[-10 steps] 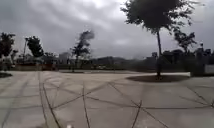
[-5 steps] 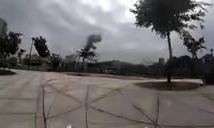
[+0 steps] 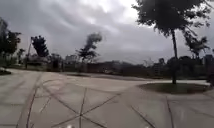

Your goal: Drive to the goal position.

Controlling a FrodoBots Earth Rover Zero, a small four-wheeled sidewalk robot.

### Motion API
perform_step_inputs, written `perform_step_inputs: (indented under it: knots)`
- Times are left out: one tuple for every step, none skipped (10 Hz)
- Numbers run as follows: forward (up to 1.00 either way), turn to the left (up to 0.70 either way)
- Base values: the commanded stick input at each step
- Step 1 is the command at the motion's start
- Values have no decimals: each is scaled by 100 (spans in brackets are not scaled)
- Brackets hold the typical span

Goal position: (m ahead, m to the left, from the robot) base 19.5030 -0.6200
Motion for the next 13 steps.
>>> perform_step_inputs:
  knots:
    - [70, 35]
    - [70, 35]
    - [70, 35]
    - [70, 35]
    - [70, 35]
    - [70, 35]
    - [70, 35]
    - [70, 35]
    - [70, 26]
    - [70, 11]
    - [70, 0]
    - [70, 0]
    - [70, 0]
